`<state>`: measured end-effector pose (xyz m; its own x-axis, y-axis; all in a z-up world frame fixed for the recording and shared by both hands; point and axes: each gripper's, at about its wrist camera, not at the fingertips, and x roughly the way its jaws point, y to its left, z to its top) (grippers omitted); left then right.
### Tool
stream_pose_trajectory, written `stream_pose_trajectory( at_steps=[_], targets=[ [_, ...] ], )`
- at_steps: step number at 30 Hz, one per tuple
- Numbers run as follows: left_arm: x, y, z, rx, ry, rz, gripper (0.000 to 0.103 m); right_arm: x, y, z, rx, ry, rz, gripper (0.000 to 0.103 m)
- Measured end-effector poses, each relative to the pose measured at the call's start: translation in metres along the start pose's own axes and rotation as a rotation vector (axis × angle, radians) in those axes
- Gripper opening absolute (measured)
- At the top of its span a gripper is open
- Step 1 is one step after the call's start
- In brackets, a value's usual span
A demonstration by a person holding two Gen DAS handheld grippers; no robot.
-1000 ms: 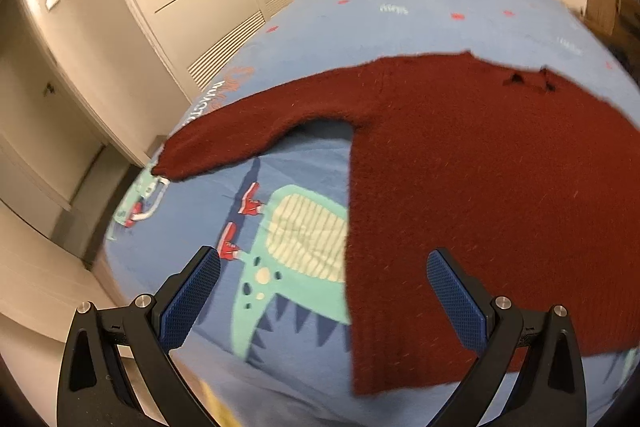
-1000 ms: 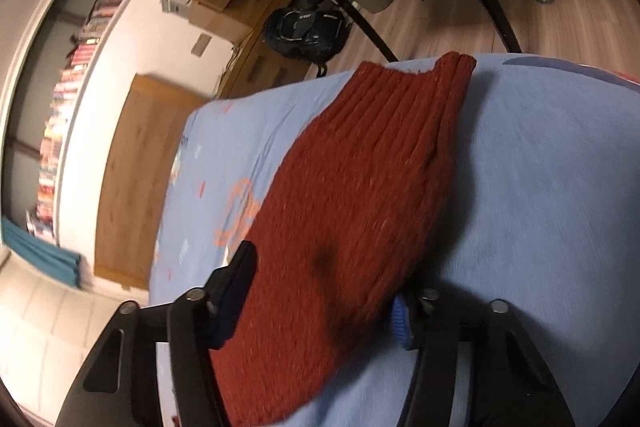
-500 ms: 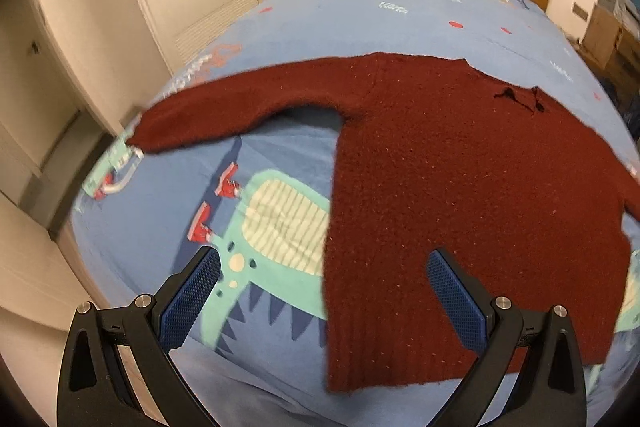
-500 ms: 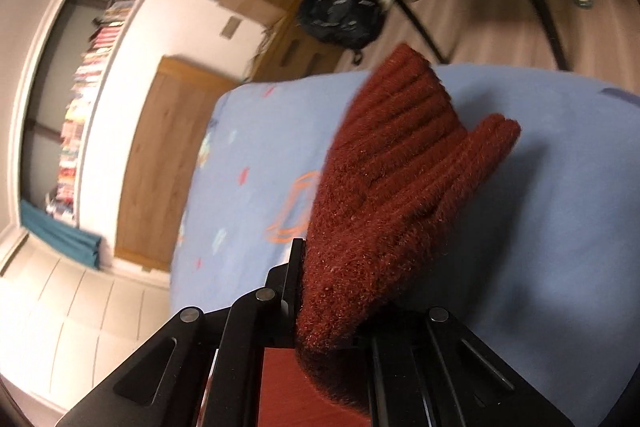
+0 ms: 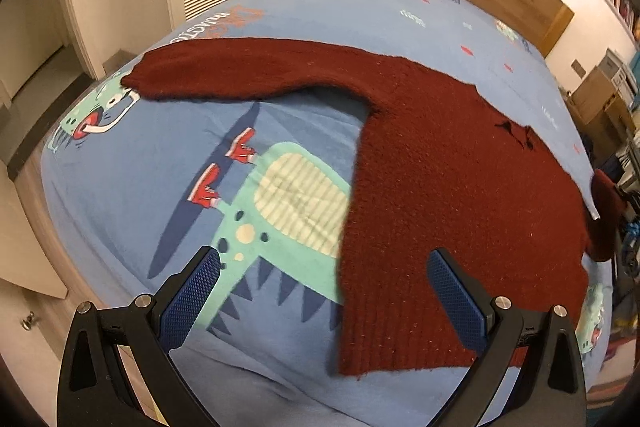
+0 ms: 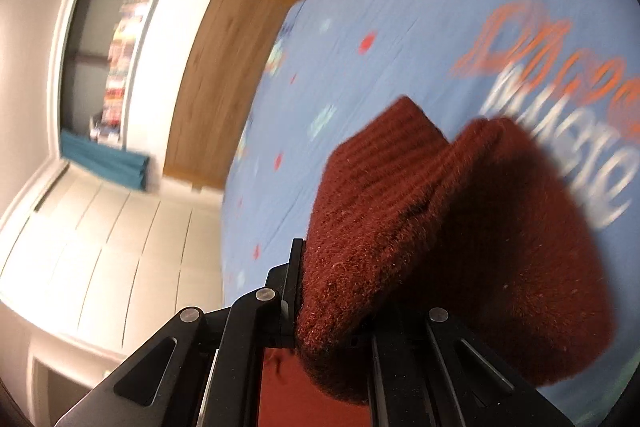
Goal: Fold small clothes
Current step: 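Carry the held sleeve across the sweater body with the right tool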
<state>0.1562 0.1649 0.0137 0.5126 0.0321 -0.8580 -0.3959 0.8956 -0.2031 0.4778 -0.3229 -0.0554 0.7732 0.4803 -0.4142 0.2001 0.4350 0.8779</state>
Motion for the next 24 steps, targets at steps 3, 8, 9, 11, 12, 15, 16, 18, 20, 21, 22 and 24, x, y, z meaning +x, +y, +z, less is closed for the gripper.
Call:
stream_pose_trajectory(
  at_steps=[3, 8, 9, 11, 12, 15, 16, 18, 20, 21, 22, 24],
  targets=[
    [-0.005, 0.02, 0.0, -0.041, -0.008, -0.007, 0.102, 0.037, 0.031, -0.031, -0.031, 0.071, 0.024, 0.007],
    [-0.014, 0.052, -0.001, -0.086, -0.021, 0.006, 0.102, 0.093, 0.083, -0.081, -0.088, 0.17, 0.075, 0.007],
    [-0.015, 0.057, -0.002, -0.092, -0.022, 0.004, 0.102, 0.101, 0.092, -0.09, -0.102, 0.184, 0.086, 0.007],
    [-0.015, 0.063, -0.003, -0.104, -0.023, -0.004, 0.102, 0.119, 0.111, -0.113, -0.138, 0.219, 0.114, 0.007],
    [-0.015, 0.066, -0.004, -0.108, -0.022, -0.007, 0.102, 0.126, 0.117, -0.122, -0.155, 0.235, 0.119, 0.008],
    [-0.013, 0.071, -0.006, -0.11, -0.022, -0.012, 0.102, 0.153, 0.135, -0.153, -0.205, 0.293, 0.115, 0.008],
    [-0.012, 0.071, -0.005, -0.109, -0.022, -0.011, 0.102, 0.161, 0.139, -0.164, -0.218, 0.311, 0.114, 0.008],
    [-0.01, 0.072, -0.006, -0.104, -0.023, -0.009, 0.102, 0.176, 0.144, -0.184, -0.25, 0.347, 0.102, 0.008],
    [-0.009, 0.076, -0.007, -0.103, -0.023, -0.007, 0.102, 0.188, 0.146, -0.201, -0.286, 0.381, 0.079, 0.008],
    [-0.008, 0.077, -0.008, -0.105, -0.023, -0.004, 0.102, 0.195, 0.148, -0.211, -0.319, 0.404, 0.056, 0.008],
    [-0.008, 0.079, -0.009, -0.109, -0.023, -0.003, 0.102, 0.202, 0.15, -0.222, -0.356, 0.425, 0.031, 0.008],
    [-0.007, 0.082, -0.009, -0.112, -0.023, 0.003, 0.102, 0.21, 0.147, -0.245, -0.418, 0.463, -0.008, 0.008]
  ],
)
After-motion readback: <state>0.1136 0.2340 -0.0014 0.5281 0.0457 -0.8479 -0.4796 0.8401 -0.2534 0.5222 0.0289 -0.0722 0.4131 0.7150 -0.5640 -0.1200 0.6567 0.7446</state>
